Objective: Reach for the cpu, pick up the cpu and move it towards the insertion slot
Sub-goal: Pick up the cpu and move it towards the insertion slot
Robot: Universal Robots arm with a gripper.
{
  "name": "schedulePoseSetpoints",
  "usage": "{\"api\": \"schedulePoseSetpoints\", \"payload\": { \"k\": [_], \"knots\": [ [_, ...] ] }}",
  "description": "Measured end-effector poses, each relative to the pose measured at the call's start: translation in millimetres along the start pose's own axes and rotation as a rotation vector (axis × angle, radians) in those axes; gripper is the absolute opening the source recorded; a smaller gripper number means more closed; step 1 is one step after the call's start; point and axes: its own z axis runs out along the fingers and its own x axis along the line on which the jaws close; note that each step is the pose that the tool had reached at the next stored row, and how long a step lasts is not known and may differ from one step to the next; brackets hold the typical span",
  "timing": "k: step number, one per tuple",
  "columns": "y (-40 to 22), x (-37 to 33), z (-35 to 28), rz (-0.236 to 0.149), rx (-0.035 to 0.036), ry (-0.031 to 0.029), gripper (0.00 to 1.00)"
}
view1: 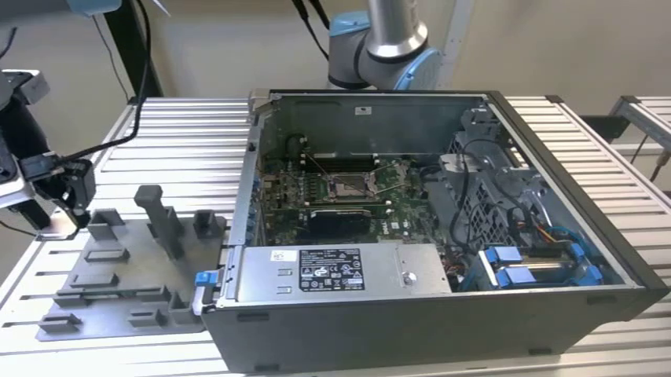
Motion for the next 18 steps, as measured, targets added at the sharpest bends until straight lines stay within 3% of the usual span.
{"api": "schedulePoseSetpoints", "payload": {
  "k": [5,13,18],
  "knots": [
    [0.4,-1.4,-15.1,0.000,0.0025,0.0009,0.00],
    [0.8,-3.1,-29.6,0.000,0.0027,0.0009,0.00],
    [1.2,-4.3,-44.0,0.000,0.0027,0.0009,0.00]
  ]
}}
